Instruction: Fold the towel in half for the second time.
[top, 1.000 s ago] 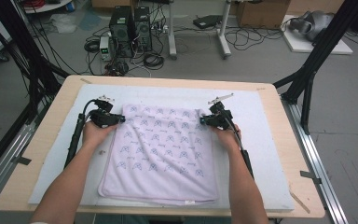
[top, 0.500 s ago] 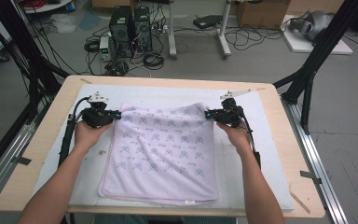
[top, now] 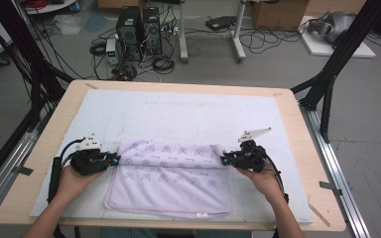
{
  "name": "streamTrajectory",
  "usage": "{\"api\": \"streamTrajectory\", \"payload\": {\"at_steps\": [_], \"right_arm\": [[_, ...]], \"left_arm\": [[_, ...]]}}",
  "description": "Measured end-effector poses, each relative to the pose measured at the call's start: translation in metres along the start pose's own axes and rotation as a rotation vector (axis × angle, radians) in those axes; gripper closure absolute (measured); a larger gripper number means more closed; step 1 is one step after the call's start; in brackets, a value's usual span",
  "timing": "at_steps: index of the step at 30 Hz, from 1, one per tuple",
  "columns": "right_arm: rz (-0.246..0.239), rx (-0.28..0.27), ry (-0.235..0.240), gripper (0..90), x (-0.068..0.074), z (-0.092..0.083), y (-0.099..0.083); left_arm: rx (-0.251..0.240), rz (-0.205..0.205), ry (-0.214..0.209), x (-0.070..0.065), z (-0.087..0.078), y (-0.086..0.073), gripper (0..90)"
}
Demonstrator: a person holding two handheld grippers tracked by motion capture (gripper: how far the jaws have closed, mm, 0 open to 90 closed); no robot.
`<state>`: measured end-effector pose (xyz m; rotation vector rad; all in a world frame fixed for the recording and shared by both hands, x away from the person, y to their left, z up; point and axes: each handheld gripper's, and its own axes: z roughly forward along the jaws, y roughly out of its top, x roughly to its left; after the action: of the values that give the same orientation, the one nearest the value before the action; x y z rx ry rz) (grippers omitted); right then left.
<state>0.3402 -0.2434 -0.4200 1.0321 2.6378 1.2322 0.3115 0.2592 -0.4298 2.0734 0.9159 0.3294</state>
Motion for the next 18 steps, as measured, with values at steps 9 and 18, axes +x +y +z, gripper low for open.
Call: {"api": "streamTrajectory", "payload": {"at_steps": [9,18], "right_arm": [[0.034,-0.052,-0.073,44.0,-0.011,-0.024,0.004],[0.021,-0.043,-0.046,36.8,-0.019,-0.002,0.034]], "left_arm": [[-0.03,-0.015,0.034,0.004,-0.009,0.023,50.6],[-0.022,-0.08,0.09,0.023,0.013,0.041,37.2]]}}
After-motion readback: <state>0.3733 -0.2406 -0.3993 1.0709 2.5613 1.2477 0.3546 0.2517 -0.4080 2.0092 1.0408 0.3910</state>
